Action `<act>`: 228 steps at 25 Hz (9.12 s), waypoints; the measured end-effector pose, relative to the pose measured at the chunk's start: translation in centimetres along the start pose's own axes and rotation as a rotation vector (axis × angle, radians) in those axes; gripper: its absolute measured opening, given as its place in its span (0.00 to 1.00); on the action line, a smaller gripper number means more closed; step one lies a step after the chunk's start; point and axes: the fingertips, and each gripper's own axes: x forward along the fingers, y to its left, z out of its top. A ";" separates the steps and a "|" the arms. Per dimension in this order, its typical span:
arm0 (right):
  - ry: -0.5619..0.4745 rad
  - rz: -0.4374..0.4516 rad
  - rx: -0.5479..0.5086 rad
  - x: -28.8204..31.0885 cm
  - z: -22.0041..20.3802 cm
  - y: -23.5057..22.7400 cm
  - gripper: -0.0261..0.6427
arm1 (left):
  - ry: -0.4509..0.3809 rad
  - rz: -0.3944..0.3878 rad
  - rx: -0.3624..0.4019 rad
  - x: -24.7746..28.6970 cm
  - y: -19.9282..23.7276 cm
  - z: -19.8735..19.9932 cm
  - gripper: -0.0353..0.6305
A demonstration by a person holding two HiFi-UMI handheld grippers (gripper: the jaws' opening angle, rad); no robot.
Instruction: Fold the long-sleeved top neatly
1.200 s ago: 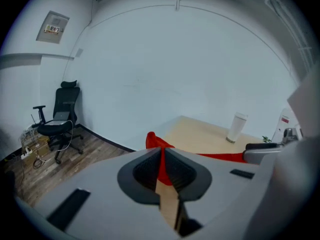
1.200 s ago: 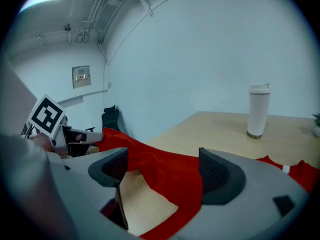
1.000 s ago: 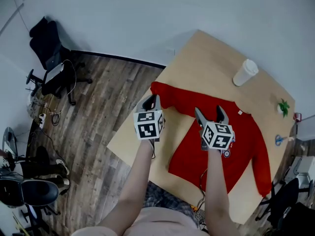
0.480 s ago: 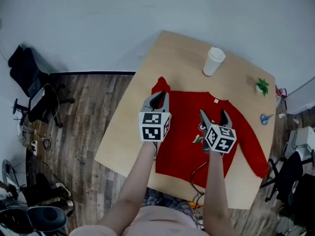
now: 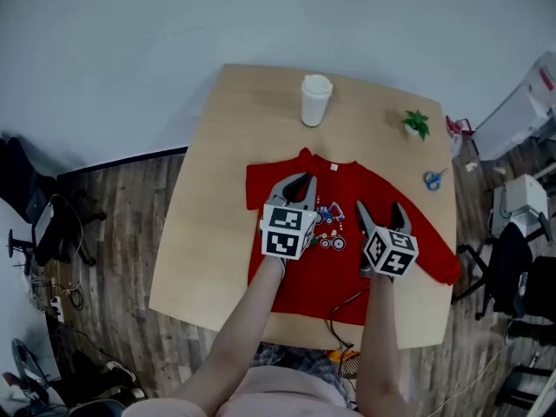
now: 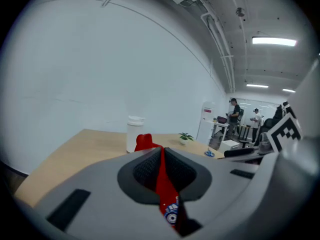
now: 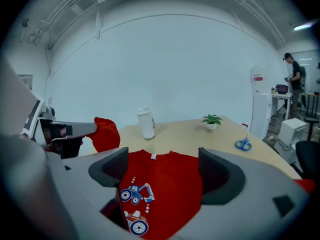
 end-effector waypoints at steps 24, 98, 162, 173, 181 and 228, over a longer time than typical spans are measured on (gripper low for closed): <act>0.019 -0.219 0.133 -8.0 -5.2 -14.8 0.67 | 0.327 -0.241 0.067 11.9 -15.9 -13.4 0.09; 0.141 -0.556 0.411 -20.5 -17.8 -33.6 0.11 | 0.332 -0.618 0.100 10.7 -38.5 -16.0 0.72; 0.246 0.415 -0.270 12.7 -7.4 19.5 0.12 | 0.180 0.195 -0.230 -6.2 12.6 -11.5 0.72; 0.285 0.495 -0.222 14.2 -8.6 23.4 0.31 | 0.187 0.234 -0.239 -8.3 15.1 -12.1 0.72; 0.184 0.436 -0.133 12.7 -5.5 20.6 0.50 | 0.176 0.197 -0.215 -7.6 13.9 -11.3 0.72; 0.669 0.493 -0.788 18.0 -7.3 -5.3 0.37 | 0.858 -0.529 0.565 16.0 7.3 -15.1 0.41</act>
